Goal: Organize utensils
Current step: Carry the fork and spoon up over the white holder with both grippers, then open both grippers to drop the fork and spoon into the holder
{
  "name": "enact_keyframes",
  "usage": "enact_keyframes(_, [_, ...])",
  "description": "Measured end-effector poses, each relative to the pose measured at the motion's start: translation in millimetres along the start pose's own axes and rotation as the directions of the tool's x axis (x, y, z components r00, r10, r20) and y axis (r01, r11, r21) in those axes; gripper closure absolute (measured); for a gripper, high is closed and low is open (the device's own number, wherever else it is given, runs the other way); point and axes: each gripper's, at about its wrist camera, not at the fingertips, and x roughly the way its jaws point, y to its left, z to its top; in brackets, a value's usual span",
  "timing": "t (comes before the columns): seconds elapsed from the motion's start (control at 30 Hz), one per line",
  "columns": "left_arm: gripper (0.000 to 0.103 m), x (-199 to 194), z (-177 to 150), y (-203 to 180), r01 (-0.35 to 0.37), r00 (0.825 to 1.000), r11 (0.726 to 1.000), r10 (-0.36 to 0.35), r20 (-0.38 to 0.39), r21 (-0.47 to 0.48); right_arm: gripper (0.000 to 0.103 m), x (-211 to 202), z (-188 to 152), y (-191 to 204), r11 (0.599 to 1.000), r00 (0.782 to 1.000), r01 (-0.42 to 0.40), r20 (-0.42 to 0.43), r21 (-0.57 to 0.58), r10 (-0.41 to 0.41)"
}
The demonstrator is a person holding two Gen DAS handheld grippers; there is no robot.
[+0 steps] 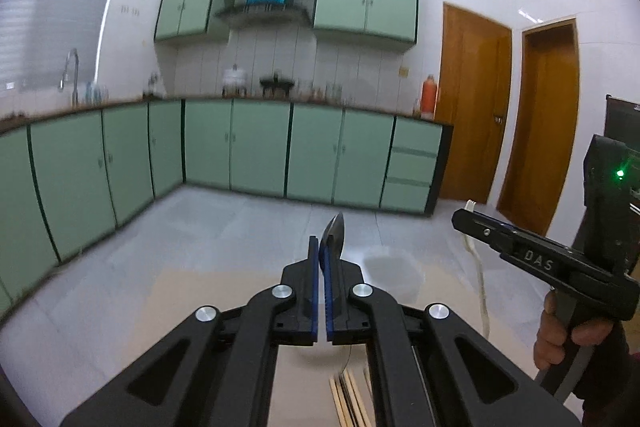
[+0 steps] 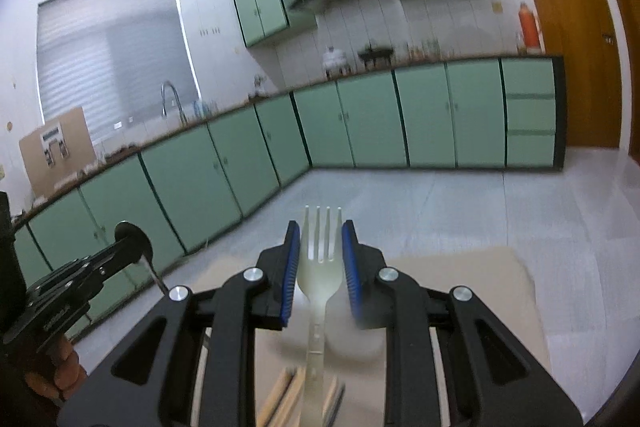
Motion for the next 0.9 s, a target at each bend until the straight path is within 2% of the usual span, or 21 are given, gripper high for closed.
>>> enact_keyframes(0.13, [0.101, 21.0, 29.4, -1.5, -0.007, 0.998, 1.0, 0.006, 0.067, 0.006, 0.083, 23.6, 26.1, -4.2, 1.0, 0.998, 0.005, 0.068, -0.008, -0.005])
enact_keyframes(0.33, [0.101, 67.6, 38.1, 3.8, -0.021, 0.997, 1.0, 0.022, 0.069, -0.015, 0.083, 65.9, 43.8, -17.4, 0.998, 0.991, 0.063, 0.116, -0.023, -0.06])
enact_keyframes(0.57, [0.101, 112.7, 12.6, 12.4, -0.03, 0.999, 0.999, 0.03, -0.021, -0.022, 0.082, 111.6, 25.8, -33.2, 0.993, 0.991, 0.114, 0.068, -0.019, -0.113])
enact_keyframes(0.7, [0.1, 121.6, -0.1, 11.5, -0.025, 0.997, 1.0, 0.024, -0.077, -0.014, 0.081, 116.5, 10.8, -38.8, 0.996, 0.996, 0.084, 0.014, 0.012, -0.084])
enact_keyframes(0.77, [0.097, 120.0, -5.7, 9.8, -0.024, 0.996, 1.0, 0.022, -0.083, -0.02, 0.078, 111.5, 5.3, -40.5, 0.997, 0.997, 0.077, 0.003, 0.024, -0.077])
enact_keyframes(0.83, [0.087, 117.5, -5.7, 7.9, -0.024, 0.996, 0.999, 0.022, -0.084, -0.024, 0.075, 104.1, 3.1, -43.4, 0.996, 0.997, 0.081, 0.0, 0.038, -0.081])
enact_keyframes(0.9, [0.086, 110.8, -5.5, 6.5, -0.024, 0.997, 0.999, 0.022, -0.078, -0.024, 0.069, 93.6, 1.6, -45.3, 0.995, 0.996, 0.084, -0.001, 0.059, -0.084])
